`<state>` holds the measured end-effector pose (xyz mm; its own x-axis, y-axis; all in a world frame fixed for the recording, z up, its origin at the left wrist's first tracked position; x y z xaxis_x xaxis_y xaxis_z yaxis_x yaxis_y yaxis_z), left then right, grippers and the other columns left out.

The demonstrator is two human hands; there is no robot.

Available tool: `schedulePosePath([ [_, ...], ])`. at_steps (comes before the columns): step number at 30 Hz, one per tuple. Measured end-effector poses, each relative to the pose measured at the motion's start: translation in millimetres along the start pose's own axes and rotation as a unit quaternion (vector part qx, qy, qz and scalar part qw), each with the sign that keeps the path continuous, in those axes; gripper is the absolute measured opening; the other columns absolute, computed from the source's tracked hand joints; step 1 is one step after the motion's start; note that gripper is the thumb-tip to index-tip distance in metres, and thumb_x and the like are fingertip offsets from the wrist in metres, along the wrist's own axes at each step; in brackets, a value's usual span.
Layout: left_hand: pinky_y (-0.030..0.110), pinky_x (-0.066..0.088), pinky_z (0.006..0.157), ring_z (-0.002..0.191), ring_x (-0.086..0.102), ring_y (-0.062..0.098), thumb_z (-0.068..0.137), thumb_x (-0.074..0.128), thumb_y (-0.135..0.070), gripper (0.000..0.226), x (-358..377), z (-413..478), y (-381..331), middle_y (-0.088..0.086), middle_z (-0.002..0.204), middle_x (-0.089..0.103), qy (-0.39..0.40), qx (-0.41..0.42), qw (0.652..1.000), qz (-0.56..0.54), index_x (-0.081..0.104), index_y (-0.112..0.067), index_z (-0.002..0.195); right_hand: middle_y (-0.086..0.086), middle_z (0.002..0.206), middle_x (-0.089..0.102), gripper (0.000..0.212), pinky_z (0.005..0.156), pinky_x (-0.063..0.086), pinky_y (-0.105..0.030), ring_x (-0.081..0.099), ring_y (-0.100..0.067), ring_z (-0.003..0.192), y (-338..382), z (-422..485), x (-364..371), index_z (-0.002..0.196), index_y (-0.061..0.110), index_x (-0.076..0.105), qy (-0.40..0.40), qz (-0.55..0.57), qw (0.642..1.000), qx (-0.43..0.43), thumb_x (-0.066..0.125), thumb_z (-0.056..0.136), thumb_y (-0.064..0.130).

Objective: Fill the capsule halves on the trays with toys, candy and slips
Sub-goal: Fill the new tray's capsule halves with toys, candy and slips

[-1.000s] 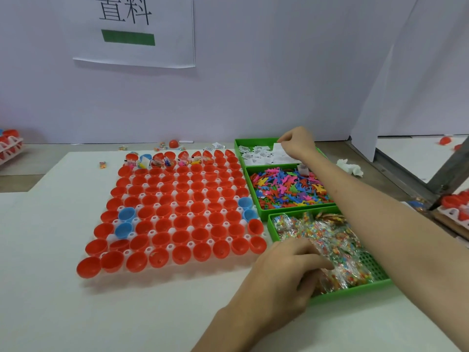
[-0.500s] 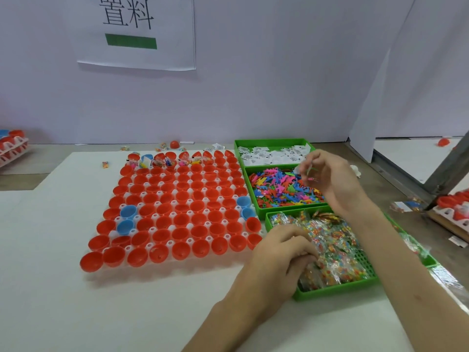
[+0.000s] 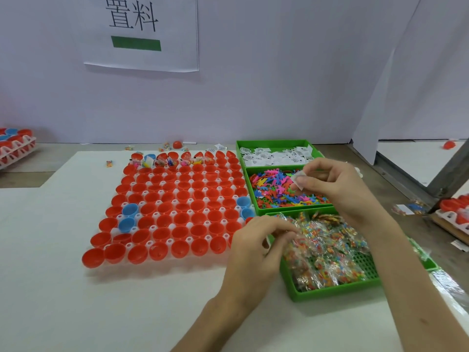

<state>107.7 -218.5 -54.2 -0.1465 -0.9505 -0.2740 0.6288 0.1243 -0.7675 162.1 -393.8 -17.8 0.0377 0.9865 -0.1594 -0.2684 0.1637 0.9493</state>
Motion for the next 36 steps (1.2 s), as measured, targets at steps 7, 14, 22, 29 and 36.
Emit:
schedulePosePath([
  [7,0.021,0.052,0.066,0.075,0.068,0.015,0.092,0.068,-0.004,0.013,-15.5,1.6,21.7,-0.004,0.08,0.071,-0.066,-0.105,0.984,-0.129,0.07,-0.016,0.088,0.0,0.07,0.064,0.019,0.06,0.049,-0.019,0.057,-0.015,0.062,-0.4,-16.7,35.8,0.076,0.019,0.072,0.099,0.024,0.995,0.005,0.084,0.073,0.032],
  [14,0.022,0.053,0.065,0.077,0.075,0.021,0.098,0.06,-0.004,0.012,-22.0,1.2,21.5,0.011,0.079,0.074,-0.102,-0.116,0.97,-0.188,0.058,-0.014,0.092,-0.001,0.07,0.066,0.011,0.061,0.049,-0.018,0.06,-0.012,0.064,-5.7,-21.8,51.3,0.077,0.017,0.07,0.16,0.078,0.984,0.021,0.08,0.075,0.022],
  [22,0.029,0.059,0.077,0.087,0.074,0.017,0.09,0.068,0.003,0.028,-24.9,3.4,25.9,0.002,0.089,0.077,-0.099,-0.136,0.965,-0.203,0.069,-0.02,0.107,-0.005,0.083,0.073,0.018,0.065,0.053,-0.019,0.069,-0.015,0.075,-11.9,-16.4,53.0,0.081,0.018,0.069,0.112,0.01,0.994,-0.001,0.084,0.076,0.025],
  [29,0.017,0.055,0.076,0.092,0.074,0.009,0.092,0.067,0.0,0.027,-21.4,5.1,18.8,-0.006,0.096,0.078,-0.068,-0.129,0.967,-0.211,0.075,-0.021,0.107,0.002,0.076,0.067,0.019,0.065,0.052,-0.019,0.065,-0.012,0.073,-10.8,-15.5,54.6,0.076,0.023,0.066,0.1,-0.01,0.995,-0.012,0.084,0.075,0.031],
  [36,0.028,0.061,0.074,0.085,0.076,0.016,0.092,0.066,0.002,0.025,-25.6,3.7,25.5,-0.002,0.089,0.079,-0.093,-0.144,0.967,-0.191,0.076,-0.019,0.102,0.006,0.072,0.062,0.016,0.064,0.049,-0.018,0.056,-0.01,0.066,-11.2,-18.2,54.1,0.079,0.025,0.066,0.119,-0.051,0.992,0.011,0.076,0.084,0.036],
])
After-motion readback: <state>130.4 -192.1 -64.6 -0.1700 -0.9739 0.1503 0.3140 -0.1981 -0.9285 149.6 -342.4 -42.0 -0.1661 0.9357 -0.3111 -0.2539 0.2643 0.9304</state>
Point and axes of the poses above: each hand's wrist, its own z-axis towards the middle knuckle, its own x-axis out of the palm, y = z × x, the point moved 9 cm from there along z, towards the middle knuckle
